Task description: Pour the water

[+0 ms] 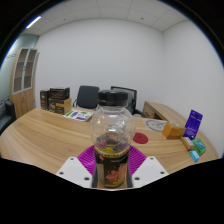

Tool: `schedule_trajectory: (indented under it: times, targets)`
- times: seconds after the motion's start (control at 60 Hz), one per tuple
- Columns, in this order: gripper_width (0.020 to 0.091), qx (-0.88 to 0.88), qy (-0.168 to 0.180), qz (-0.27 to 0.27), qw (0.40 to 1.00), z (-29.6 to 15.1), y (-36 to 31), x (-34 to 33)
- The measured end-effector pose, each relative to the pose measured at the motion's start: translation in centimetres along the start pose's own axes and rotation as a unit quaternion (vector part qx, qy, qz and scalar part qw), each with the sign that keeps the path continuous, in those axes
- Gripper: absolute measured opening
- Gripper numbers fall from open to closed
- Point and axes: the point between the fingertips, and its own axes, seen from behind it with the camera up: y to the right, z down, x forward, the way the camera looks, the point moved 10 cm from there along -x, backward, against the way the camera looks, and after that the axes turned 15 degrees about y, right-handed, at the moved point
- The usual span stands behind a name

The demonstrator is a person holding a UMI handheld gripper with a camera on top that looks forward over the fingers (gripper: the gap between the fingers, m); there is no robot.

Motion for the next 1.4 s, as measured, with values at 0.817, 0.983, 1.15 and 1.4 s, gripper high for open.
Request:
schedule_trajectory:
  times: [0.817, 0.983, 1.15, 1.4]
  targets:
    - [0.0386, 0.867, 0.022, -0.052, 0.495, -12.2, -5.2, 22.4]
    - [0.0386, 0.892, -0.009, -0.035, 0.450, -9.7, -4.9, 24.1]
    - [0.0388, 0.890, -0.032, -0.040, 0.452, -9.4, -5.2, 24.2]
    - [0.0388, 0.692, -0.027, -0.075, 0.717, -13.0, -2.5, 22.7]
